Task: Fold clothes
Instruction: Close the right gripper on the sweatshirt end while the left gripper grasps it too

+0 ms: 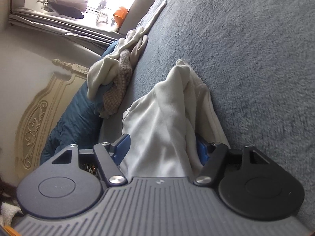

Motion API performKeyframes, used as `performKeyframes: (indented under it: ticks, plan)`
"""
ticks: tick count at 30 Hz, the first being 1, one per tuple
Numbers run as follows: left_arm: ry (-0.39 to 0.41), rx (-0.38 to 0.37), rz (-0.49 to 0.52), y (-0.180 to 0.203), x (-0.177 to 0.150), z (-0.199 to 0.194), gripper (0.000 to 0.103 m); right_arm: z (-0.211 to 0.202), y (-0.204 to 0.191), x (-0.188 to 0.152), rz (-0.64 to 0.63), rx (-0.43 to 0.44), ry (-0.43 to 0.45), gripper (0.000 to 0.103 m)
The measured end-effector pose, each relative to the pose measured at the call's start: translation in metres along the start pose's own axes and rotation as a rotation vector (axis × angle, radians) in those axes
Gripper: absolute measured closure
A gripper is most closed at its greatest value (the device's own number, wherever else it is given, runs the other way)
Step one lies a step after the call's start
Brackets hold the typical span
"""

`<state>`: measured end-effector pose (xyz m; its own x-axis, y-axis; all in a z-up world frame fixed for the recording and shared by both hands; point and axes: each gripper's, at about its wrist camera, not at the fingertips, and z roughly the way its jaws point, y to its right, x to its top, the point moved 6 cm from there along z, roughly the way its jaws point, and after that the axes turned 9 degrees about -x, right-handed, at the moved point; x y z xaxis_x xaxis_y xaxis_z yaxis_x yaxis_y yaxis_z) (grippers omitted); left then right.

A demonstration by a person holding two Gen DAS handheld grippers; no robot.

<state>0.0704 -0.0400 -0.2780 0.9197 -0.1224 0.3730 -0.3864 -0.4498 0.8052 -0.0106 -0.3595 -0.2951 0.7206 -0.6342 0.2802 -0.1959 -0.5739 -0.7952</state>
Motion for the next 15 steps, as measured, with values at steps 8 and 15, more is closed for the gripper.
performKeyframes:
  ticks: [8,15]
  plan:
    - [0.004,-0.054,-0.058,-0.005,0.017,0.023,0.038,0.019,0.004,0.017,0.011,0.055,0.006,0.05]
    - [0.004,-0.07,-0.097,-0.006,0.031,0.04,0.038,0.047,-0.003,0.038,-0.015,0.111,-0.013,0.057]
